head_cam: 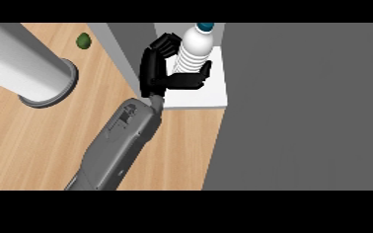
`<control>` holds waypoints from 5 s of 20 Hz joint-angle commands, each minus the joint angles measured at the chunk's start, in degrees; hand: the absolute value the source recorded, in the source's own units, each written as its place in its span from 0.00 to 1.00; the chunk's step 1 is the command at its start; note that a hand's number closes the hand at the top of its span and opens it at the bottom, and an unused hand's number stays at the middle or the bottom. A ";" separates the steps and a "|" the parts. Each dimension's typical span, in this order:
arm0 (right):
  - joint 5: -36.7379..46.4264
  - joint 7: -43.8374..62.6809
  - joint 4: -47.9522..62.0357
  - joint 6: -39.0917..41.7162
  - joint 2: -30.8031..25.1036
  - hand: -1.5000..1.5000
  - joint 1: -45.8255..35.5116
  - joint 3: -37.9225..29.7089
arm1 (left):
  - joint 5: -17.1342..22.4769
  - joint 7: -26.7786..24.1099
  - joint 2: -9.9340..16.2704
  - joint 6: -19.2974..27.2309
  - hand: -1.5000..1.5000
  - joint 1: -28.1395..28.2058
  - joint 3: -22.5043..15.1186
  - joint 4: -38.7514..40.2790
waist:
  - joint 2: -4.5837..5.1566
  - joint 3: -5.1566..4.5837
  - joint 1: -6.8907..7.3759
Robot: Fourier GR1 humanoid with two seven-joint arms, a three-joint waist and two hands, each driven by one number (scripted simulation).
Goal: Pick up the bottled water, place it into the cabinet and close the cabinet
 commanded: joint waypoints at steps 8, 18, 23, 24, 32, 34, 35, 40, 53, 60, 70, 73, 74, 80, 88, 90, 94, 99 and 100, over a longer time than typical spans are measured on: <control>4.13 1.28 -4.26 -0.24 0.22 0.00 -0.27 3.12 | -0.79 -3.42 -0.08 3.73 1.00 -15.75 5.82 23.11 | 0.29 -0.05 -1.03; 0.19 -2.53 -3.94 0.93 -1.85 0.00 2.52 0.56 | -4.44 -7.42 -0.09 5.36 1.00 -20.68 7.22 40.28 | 0.49 0.01 -1.45; -2.14 -3.27 -5.83 1.87 -3.98 0.00 4.39 -1.13 | -3.07 -11.49 0.15 5.47 1.00 -20.33 8.86 43.80 | 0.64 0.02 -1.78; -2.08 -2.46 -3.78 1.64 -2.80 0.00 2.55 -1.19 | -1.89 -13.41 0.98 4.84 1.00 -20.34 10.75 44.82 | 0.96 -0.03 -2.02; -2.40 -2.89 -4.65 2.83 -4.16 0.00 2.15 -0.76 | -3.71 -15.54 0.07 8.76 1.00 -22.73 10.91 50.76 | 1.25 -0.04 -2.93; -0.81 -2.57 -2.80 1.35 -2.10 0.00 0.91 0.24 | -4.14 -17.12 -0.09 9.83 0.00 -21.46 10.77 51.93 | 1.34 -0.09 -2.94; -3.08 -4.46 -2.48 2.32 -3.00 0.00 1.97 -1.30 | -4.79 -15.22 -0.09 11.04 0.00 -23.00 10.29 53.07 | 1.25 -0.01 -2.87; -0.19 -3.78 -2.88 1.52 -2.15 0.00 2.11 2.26 | -8.18 -12.15 1.43 11.88 0.00 -24.73 7.64 57.26 | 1.21 -0.07 -3.33; -2.51 -2.96 -4.28 2.66 -4.47 0.00 2.08 -0.31 | -7.64 -15.59 -0.10 11.06 0.00 -23.44 9.08 54.55 | 1.13 -0.09 -3.01; -2.69 -3.55 -2.72 2.05 -3.62 0.00 0.73 -0.22 | -2.39 -27.16 0.02 -2.92 1.00 -20.30 14.32 46.19 | 1.14 -0.20 -2.02; -4.49 -3.04 -4.11 1.28 -4.36 0.00 1.85 -2.56 | 4.88 -26.32 -0.11 -18.25 1.00 -19.13 11.60 40.77 | 0.14 -0.02 -1.10; -0.19 0.98 -5.64 -1.13 -3.26 0.00 0.53 -0.92 | 6.34 -27.93 -0.12 -22.86 1.00 -12.06 8.88 36.68 | -0.29 -0.08 0.26; 1.57 -1.78 -7.60 -0.95 -5.48 0.00 4.08 0.90 | 7.61 -26.57 -0.12 -23.66 1.00 -11.99 7.84 35.58 | -0.53 -0.05 -0.51; 5.47 1.45 -6.29 -3.17 -4.69 0.00 2.09 2.92 | 8.92 -20.42 0.46 -28.12 1.00 -4.53 4.93 23.09 | -0.79 -0.09 1.74; 0.11 -4.03 -5.88 -0.81 -9.29 0.00 5.61 -0.30 | 10.53 -15.25 2.22 -25.66 1.00 14.30 -0.19 -1.54 | -1.19 0.05 2.75; 0.65 -1.14 -6.84 -1.59 -9.07 0.00 3.64 -0.74 | 11.31 -14.19 3.96 -27.31 1.00 20.11 -1.37 -7.00 | -1.13 -0.04 3.18; -1.39 2.73 -8.30 1.44 -11.73 1.00 1.03 -1.88 | 9.98 -9.61 5.66 -23.45 1.00 28.87 -5.44 -22.36 | -0.87 -0.04 3.11; -3.78 4.52 -8.36 6.50 -12.04 1.00 -2.41 4.84 | 10.49 -9.75 9.82 -24.83 1.00 41.21 -7.41 -33.55 | -0.74 -0.06 3.35; -1.39 5.83 -7.72 6.35 -10.38 1.00 -4.53 7.85 | 11.30 -9.96 11.63 -26.10 1.00 42.94 -6.64 -36.00 | -0.85 -0.15 3.63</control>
